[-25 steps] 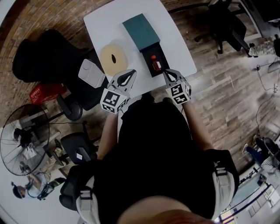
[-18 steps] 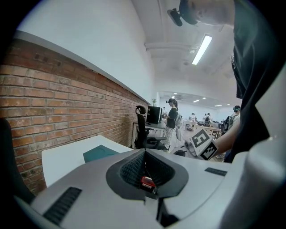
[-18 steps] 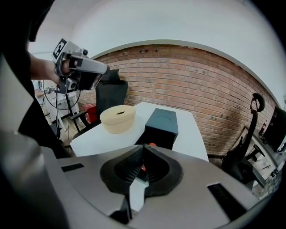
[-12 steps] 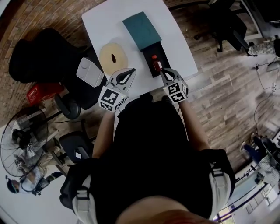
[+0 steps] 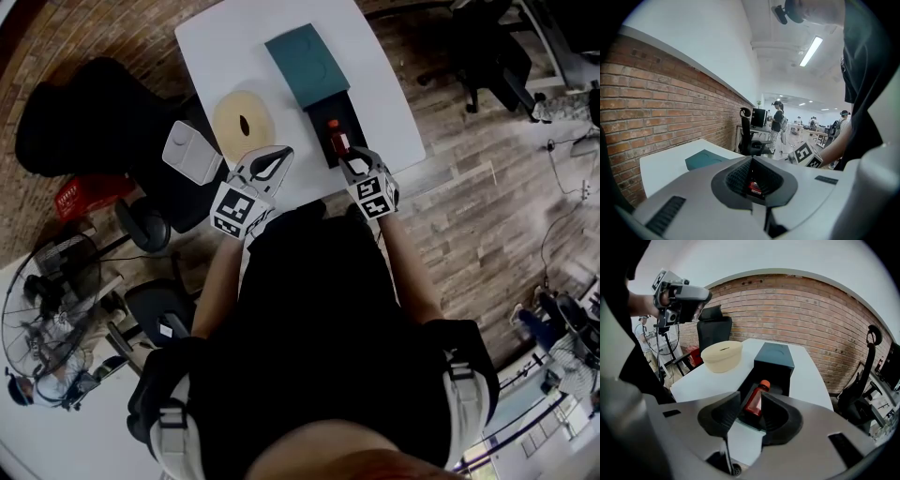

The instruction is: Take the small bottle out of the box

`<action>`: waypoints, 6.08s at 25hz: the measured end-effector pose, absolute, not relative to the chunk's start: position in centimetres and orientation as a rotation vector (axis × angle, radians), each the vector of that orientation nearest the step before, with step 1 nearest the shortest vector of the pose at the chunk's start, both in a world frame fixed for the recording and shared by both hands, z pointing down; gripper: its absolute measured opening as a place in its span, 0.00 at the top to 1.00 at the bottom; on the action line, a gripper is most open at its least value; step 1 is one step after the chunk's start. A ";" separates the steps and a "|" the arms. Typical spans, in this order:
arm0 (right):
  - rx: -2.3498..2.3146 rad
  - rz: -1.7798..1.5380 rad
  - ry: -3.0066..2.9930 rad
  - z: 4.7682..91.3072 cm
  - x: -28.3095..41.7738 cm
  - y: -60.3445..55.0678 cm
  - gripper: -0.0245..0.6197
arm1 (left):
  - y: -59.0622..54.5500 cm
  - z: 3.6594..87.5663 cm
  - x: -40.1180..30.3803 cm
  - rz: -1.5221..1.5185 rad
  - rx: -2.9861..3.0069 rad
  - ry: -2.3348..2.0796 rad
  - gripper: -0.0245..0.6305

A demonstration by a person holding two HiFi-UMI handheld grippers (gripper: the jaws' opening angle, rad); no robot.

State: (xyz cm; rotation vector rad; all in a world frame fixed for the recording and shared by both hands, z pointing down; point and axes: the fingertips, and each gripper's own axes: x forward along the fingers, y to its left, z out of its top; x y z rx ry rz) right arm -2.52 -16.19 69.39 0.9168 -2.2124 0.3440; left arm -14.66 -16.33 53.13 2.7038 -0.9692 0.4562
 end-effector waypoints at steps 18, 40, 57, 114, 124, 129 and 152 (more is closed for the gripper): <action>0.937 0.435 -2.140 73.7 -3.3 -18.2 0.60 | -17.1 54.4 -14.7 0.498 2.700 -0.885 0.93; 1.031 0.607 -1.963 76.7 -2.6 -19.4 0.62 | -16.1 55.1 -15.4 0.522 2.689 -0.866 0.93; 1.107 0.604 -1.721 78.0 -1.8 -20.1 0.63 | -15.5 54.8 -15.5 0.517 2.711 -0.843 0.93; 0.999 0.378 -2.219 64.4 1.2 -17.6 0.65 | -8.8 50.7 -5.7 0.463 2.729 -0.912 0.93; 0.991 0.306 -2.325 60.7 2.5 -15.8 0.65 | -7.9 50.1 -4.0 0.471 2.736 -0.967 0.93; 0.962 0.279 -2.362 59.2 3.1 -14.6 0.65 | -6.8 50.0 -2.8 0.476 2.718 -0.982 0.93; 0.971 0.266 -2.510 55.7 8.0 -8.7 0.65 | -2.2 49.6 0.6 0.502 2.697 -1.132 0.93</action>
